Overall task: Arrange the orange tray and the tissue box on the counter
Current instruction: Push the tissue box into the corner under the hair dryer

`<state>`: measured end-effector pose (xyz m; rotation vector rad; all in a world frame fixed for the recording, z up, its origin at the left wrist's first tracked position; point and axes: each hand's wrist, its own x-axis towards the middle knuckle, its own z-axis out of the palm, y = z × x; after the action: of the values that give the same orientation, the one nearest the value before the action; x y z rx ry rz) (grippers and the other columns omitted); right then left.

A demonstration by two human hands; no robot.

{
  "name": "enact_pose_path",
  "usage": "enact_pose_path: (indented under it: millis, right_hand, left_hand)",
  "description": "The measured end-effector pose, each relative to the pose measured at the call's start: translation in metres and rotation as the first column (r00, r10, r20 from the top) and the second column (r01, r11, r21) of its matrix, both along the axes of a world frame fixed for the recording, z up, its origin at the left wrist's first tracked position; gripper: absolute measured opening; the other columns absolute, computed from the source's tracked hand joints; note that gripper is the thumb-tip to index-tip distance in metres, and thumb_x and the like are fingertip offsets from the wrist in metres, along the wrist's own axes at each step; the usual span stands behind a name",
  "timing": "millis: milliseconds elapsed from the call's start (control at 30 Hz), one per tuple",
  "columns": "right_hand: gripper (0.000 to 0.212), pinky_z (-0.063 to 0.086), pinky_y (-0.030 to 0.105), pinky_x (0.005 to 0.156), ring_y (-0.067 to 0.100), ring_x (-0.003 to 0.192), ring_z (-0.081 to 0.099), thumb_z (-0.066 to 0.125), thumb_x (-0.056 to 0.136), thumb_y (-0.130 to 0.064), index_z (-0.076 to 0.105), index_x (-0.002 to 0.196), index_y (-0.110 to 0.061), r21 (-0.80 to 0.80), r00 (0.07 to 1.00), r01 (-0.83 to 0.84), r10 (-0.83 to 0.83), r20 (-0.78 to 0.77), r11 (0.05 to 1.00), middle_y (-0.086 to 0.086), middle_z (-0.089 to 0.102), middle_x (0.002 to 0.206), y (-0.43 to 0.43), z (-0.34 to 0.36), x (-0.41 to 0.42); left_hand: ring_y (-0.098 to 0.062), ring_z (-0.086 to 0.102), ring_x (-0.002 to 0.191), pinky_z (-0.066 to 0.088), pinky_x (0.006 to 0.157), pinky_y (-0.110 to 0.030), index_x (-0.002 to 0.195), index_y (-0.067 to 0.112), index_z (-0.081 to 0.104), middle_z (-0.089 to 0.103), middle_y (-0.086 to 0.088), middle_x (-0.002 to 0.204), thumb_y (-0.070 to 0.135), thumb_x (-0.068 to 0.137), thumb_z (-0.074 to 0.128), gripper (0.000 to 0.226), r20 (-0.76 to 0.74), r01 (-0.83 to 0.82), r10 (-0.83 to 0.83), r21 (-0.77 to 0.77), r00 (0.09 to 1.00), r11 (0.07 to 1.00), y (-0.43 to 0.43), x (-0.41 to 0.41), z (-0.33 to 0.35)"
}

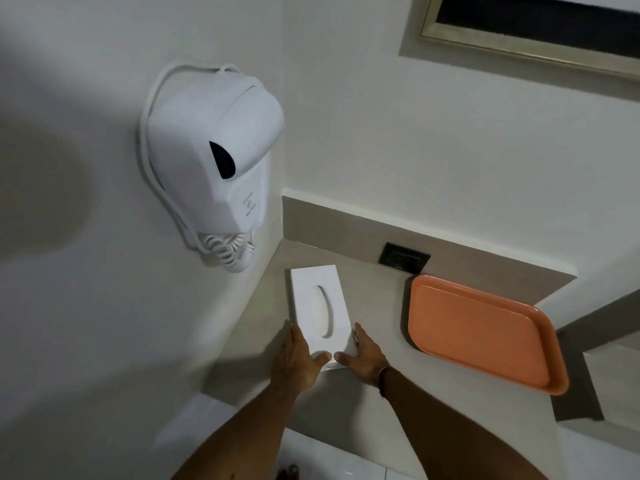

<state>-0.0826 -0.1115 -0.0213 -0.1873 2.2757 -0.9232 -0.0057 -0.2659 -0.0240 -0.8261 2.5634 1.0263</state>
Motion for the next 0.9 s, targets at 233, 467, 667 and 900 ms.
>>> enact_pose_path:
  millis: [233, 467, 667, 900]
  right_hand:
    - [0.065, 0.049, 0.051, 0.113, 0.031, 0.130, 0.056, 0.080, 0.087, -0.018, 0.051, 0.145, -0.017, -0.084, 0.996, 0.090, -0.092, -0.021, 0.992, 0.007, 0.061, 0.142, -0.007, 0.000, 0.003]
    - [0.068, 0.046, 0.054, 0.116, 0.033, 0.135, 0.053, 0.080, 0.088, -0.015, 0.048, 0.149, -0.015, -0.131, 0.988, 0.148, -0.152, -0.021, 0.980, 0.008, 0.057, 0.147, -0.048, 0.009, -0.014]
    - [0.067, 0.047, 0.053, 0.115, 0.034, 0.132, 0.054, 0.081, 0.088, -0.017, 0.048, 0.147, -0.014, -0.127, 0.982, 0.182, -0.186, -0.022, 0.975, 0.010, 0.058, 0.145, -0.087, 0.007, -0.032]
    - [0.064, 0.047, 0.053, 0.115, 0.034, 0.131, 0.055, 0.080, 0.089, -0.019, 0.049, 0.145, -0.014, -0.117, 0.971, 0.234, -0.237, -0.015, 0.965, 0.011, 0.058, 0.145, -0.119, 0.000, -0.050]
  left_hand:
    - [-0.028, 0.053, 0.135, 0.052, 0.108, -0.049, 0.153, 0.020, 0.023, 0.050, -0.003, 0.150, 0.041, 0.079, 0.081, 0.097, -0.077, -0.103, 0.117, 0.167, 0.990, 0.981, -0.005, -0.003, 0.000]
    - [-0.029, 0.047, 0.140, 0.046, 0.114, -0.049, 0.155, 0.016, 0.023, 0.046, -0.005, 0.155, 0.038, 0.080, 0.081, 0.097, -0.086, -0.075, 0.092, 0.180, 0.992, 0.981, -0.047, -0.027, 0.010]
    - [-0.029, 0.049, 0.138, 0.044, 0.114, -0.050, 0.150, 0.017, 0.033, 0.050, -0.007, 0.151, 0.030, 0.081, 0.082, 0.085, -0.106, -0.044, 0.065, 0.193, 0.992, 0.980, -0.084, -0.048, 0.023]
    - [-0.028, 0.047, 0.140, 0.044, 0.115, -0.045, 0.151, 0.015, 0.034, 0.048, -0.005, 0.153, 0.033, 0.083, 0.081, 0.084, -0.108, -0.003, 0.014, 0.104, 0.994, 0.995, -0.114, -0.069, 0.026]
